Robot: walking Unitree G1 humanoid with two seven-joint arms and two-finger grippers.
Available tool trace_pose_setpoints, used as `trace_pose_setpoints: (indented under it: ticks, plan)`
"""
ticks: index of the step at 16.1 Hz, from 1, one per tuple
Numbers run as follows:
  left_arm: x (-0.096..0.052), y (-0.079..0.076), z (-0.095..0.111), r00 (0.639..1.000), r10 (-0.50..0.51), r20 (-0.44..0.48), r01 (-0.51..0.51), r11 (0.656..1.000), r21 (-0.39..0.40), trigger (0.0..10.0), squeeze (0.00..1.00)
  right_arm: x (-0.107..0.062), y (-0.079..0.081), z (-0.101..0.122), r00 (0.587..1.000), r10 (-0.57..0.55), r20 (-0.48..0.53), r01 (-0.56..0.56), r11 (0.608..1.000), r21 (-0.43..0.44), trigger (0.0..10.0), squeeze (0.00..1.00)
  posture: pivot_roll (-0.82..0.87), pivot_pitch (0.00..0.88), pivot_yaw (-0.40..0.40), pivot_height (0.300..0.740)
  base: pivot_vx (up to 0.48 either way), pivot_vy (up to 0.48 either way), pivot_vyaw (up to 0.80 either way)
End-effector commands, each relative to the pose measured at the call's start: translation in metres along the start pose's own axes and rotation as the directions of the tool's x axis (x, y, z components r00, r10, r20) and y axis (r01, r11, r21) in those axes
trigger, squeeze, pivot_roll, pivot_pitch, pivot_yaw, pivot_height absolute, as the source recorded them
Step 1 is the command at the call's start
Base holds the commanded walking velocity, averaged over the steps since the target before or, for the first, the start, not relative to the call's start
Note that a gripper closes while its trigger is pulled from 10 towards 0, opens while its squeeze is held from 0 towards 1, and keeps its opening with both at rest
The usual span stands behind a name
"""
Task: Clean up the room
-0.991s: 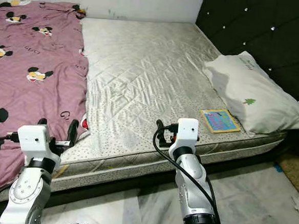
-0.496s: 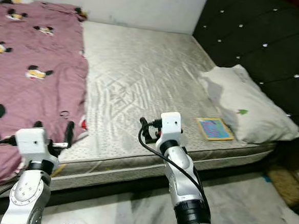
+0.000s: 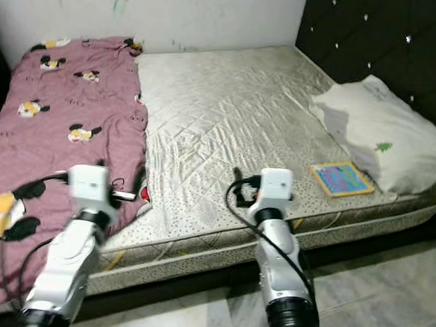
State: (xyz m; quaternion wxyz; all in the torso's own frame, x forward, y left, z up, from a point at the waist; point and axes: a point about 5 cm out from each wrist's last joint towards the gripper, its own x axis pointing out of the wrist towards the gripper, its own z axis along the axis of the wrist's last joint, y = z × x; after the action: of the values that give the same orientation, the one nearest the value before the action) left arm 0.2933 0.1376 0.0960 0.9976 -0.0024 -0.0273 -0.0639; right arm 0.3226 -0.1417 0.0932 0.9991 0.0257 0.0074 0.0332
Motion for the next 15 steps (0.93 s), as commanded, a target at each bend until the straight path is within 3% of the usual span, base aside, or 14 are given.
trace_pose_setpoints:
  ticks: [1,4,6,9,15]
  plan:
    - [0.002,0.001,-0.002,1.000,-0.011,-0.001,0.011,1.000,0.006,10.0,0.00,-0.001,-0.002,0.000,1.000,-0.015,0.012,0.015,1.000,-0.001,10.0,0.00,-0.11,0.000,0.089,0.740,0.000,0.000,0.00]
    - [0.005,-0.001,-0.001,1.000,-0.020,0.010,0.020,1.000,-0.003,10.0,0.00,-0.001,0.000,0.002,0.999,0.010,0.031,-0.009,0.999,-0.031,10.0,0.00,-0.10,0.000,0.070,0.740,0.000,0.000,0.00]
    - [-0.001,0.004,-0.005,1.000,-0.007,0.008,0.007,1.000,-0.012,10.0,0.00,-0.002,0.000,-0.002,1.000,0.020,0.014,-0.019,0.999,-0.044,10.0,0.00,-0.08,0.000,0.056,0.740,0.000,0.000,0.56]
    - [-0.007,0.008,-0.007,1.000,-0.002,0.015,0.002,1.000,-0.010,10.0,0.00,0.003,0.007,-0.002,0.999,0.032,0.011,-0.032,0.999,-0.030,10.0,0.00,-0.05,0.000,0.045,0.740,0.291,0.000,0.38]
    - [-0.001,0.011,-0.002,0.999,0.012,0.041,-0.012,1.000,-0.013,10.0,0.00,0.012,0.011,0.004,0.998,0.059,0.022,-0.058,0.998,-0.039,10.0,0.00,-0.04,0.000,0.027,0.740,0.366,0.000,0.00]
